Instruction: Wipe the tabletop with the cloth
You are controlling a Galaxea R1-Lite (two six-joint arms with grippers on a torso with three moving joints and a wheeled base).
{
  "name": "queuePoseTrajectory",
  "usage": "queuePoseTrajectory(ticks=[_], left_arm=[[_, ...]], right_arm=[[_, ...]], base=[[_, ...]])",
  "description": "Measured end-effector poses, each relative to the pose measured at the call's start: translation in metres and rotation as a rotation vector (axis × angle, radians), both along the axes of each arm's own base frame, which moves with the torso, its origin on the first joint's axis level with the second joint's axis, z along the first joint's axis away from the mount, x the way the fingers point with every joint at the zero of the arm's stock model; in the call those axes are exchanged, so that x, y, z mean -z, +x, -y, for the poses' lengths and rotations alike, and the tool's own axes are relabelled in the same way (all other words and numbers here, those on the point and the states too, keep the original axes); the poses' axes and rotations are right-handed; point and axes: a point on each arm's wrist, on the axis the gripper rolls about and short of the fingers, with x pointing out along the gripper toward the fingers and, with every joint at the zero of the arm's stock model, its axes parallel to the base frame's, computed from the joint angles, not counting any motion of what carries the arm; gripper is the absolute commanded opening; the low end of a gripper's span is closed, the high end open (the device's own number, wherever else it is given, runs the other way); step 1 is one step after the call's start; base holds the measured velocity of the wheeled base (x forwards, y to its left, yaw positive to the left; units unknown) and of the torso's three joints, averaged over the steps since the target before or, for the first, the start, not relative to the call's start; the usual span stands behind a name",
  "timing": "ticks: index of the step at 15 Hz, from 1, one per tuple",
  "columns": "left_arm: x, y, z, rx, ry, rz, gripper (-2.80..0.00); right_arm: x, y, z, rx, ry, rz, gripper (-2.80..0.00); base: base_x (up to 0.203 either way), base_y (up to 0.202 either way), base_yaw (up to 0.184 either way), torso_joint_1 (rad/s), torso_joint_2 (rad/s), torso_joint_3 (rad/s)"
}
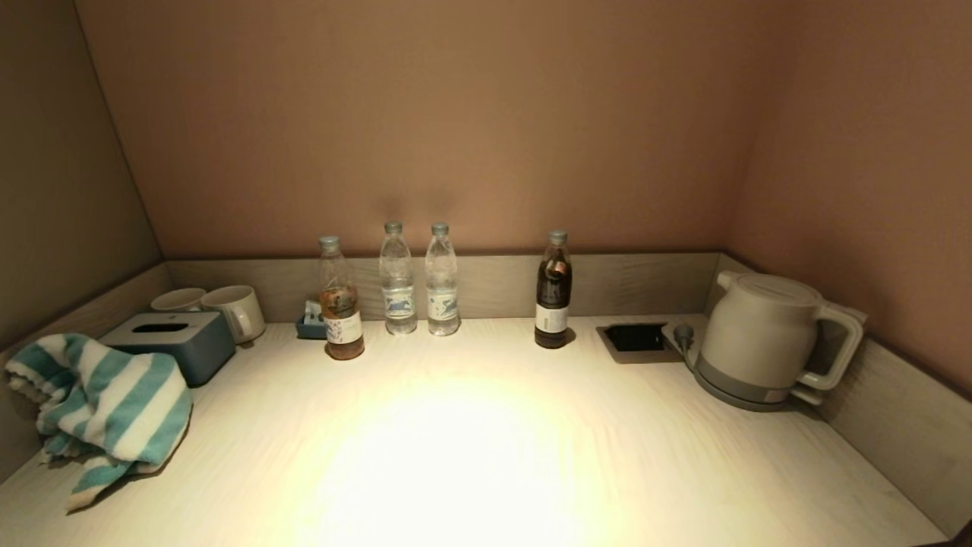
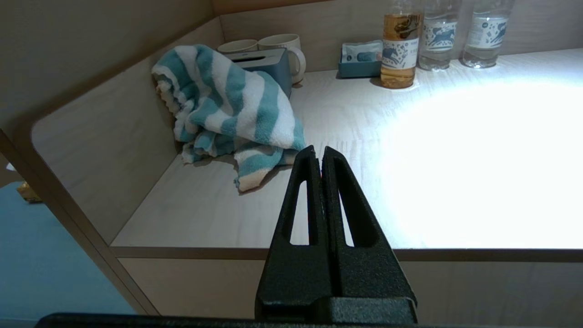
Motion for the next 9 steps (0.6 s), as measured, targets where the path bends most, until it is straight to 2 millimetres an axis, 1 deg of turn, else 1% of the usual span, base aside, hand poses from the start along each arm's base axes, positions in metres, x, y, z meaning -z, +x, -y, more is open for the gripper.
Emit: queuePoseTrajectory(ticks=[3,6,9], left_arm=[[0.0102,-0.0059,0.0009,0.037,0.001,0.041,-2.8],[0.0106,-0.0097,0.0011,0.05,-0.032,0.104,-2.8],[0.0132,-0.0106,0.0013,0.058,-0.059,0.099,-2.8]], right_arm=[[0.0,0.0,0.0,0.001,0.0,0.0,-2.8],[0.0,0.0,0.0,0.001,0.0,0.0,-2.8],[0.0,0.0,0.0,0.0,0.0,0.0,-2.8]], base=[[0.0,0.0,0.0,0.0,0.0,0.0],[0.0,0.0,0.0,0.0,0.0,0.0],[0.0,0.0,0.0,0.0,0.0,0.0]])
